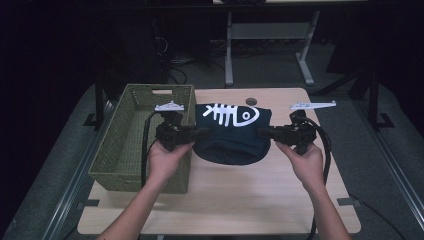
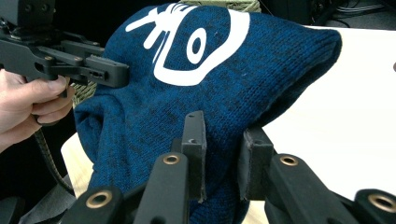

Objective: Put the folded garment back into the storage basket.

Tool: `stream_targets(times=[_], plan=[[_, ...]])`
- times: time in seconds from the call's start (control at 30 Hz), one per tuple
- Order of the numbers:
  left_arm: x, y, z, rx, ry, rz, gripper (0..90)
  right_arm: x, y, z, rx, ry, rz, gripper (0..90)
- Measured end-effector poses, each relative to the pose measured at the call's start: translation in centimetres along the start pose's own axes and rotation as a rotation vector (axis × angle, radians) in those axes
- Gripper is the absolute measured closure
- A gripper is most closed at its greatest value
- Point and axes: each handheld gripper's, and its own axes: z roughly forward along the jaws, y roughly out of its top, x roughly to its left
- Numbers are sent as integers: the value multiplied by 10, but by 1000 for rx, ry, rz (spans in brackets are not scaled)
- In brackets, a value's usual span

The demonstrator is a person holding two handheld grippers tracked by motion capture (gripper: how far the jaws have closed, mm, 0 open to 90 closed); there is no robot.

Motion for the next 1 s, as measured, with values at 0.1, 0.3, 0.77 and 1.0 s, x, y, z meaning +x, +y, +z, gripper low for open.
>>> stream_targets(times=[0.1,0.3,0.77,1.0], plan=[[3,0,-3,-5,3,-6,680,2,3,3,0,5,-1,754],[11,1,-10,-7,9,-12,679,6,9,12,11,7,-12,754],[30,3,-28,-21,13,-25,680,19,26,31,18,21,-30,754],[40,4,-41,-34,26,-38,680,26,38,43,34,35,-47,754]])
